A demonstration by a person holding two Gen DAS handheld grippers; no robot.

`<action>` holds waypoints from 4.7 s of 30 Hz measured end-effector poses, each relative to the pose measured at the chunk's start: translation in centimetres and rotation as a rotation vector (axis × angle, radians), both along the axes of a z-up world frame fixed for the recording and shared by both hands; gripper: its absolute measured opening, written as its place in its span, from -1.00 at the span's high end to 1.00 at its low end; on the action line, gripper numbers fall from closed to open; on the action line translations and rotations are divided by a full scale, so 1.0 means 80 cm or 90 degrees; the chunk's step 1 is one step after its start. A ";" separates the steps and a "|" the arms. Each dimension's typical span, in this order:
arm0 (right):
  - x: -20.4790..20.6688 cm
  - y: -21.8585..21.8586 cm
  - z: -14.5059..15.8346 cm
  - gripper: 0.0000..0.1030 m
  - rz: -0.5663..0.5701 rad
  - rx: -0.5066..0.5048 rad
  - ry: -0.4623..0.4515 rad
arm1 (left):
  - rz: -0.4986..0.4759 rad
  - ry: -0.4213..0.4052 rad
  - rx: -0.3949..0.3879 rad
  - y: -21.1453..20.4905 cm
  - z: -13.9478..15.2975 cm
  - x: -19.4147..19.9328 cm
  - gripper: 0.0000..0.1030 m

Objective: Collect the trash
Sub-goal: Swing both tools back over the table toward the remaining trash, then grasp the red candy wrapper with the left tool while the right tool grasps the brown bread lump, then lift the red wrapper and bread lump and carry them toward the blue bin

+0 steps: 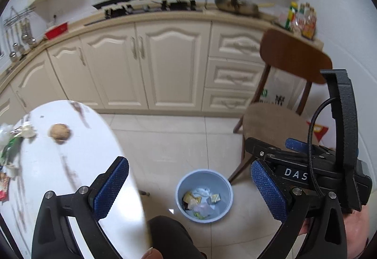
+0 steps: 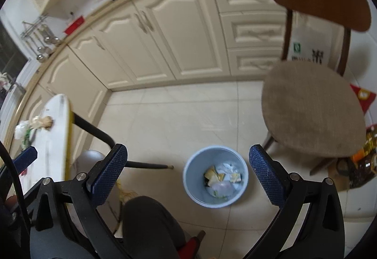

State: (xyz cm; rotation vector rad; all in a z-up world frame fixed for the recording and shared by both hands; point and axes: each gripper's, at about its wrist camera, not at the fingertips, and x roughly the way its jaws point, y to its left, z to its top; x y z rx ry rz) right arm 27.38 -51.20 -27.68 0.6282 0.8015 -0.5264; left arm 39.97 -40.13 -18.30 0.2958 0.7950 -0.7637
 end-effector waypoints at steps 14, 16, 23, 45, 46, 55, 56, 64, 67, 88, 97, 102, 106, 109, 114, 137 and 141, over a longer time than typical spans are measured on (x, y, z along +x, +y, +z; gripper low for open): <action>0.058 0.142 0.125 -1.00 0.111 -0.098 -0.086 | 0.149 -0.094 -0.088 0.235 0.075 -0.052 -0.99; 0.066 0.165 0.139 -1.00 0.129 -0.113 -0.096 | 0.173 -0.106 -0.093 0.260 0.081 -0.061 -0.99; 0.099 0.265 0.188 -1.00 0.208 -0.158 -0.144 | 0.267 -0.144 -0.110 0.372 0.097 -0.101 -0.99; 0.151 0.472 0.243 -1.00 0.399 -0.271 -0.236 | 0.467 -0.206 -0.125 0.479 0.112 -0.165 -0.98; 0.152 0.474 0.243 -1.00 0.401 -0.272 -0.237 | 0.467 -0.204 -0.124 0.479 0.109 -0.160 -0.98; 0.190 0.434 0.207 -1.00 0.382 -0.254 -0.180 | 0.461 -0.121 -0.078 0.473 0.062 -0.085 -0.98; 0.198 0.425 0.199 -1.00 0.376 -0.250 -0.164 | 0.460 -0.109 -0.071 0.472 0.059 -0.069 -0.98; 0.265 0.344 0.106 -1.00 0.339 -0.182 -0.040 | 0.446 -0.018 -0.021 0.456 0.006 0.055 -0.98; 0.285 0.324 0.077 -1.00 0.328 -0.165 -0.010 | 0.443 0.007 -0.005 0.450 -0.021 0.100 -0.98; 0.377 0.293 -0.002 0.15 0.365 -0.179 0.072 | 0.418 0.034 0.033 0.425 -0.073 0.262 -0.31; 0.362 0.303 -0.001 0.17 0.382 -0.151 0.055 | 0.403 0.045 -0.001 0.439 -0.071 0.245 0.01; 0.345 0.306 0.005 0.17 0.386 -0.132 0.040 | 0.397 0.047 -0.015 0.447 -0.072 0.230 0.04; 0.333 0.309 0.009 0.17 0.390 -0.125 0.034 | 0.397 0.050 -0.028 0.457 -0.069 0.199 0.05; 0.323 0.312 0.013 0.17 0.390 -0.124 0.030 | 0.401 0.056 -0.036 0.460 -0.065 0.168 0.05; 0.307 0.320 0.027 0.17 0.393 -0.124 0.015 | 0.405 0.055 -0.044 0.461 -0.046 0.130 0.06; 0.149 0.281 0.180 0.17 0.331 -0.180 -0.171 | 0.286 -0.153 -0.126 0.317 0.119 -0.015 0.05; 0.117 0.266 0.201 0.17 0.311 -0.194 -0.195 | 0.274 -0.189 -0.133 0.296 0.137 -0.046 0.05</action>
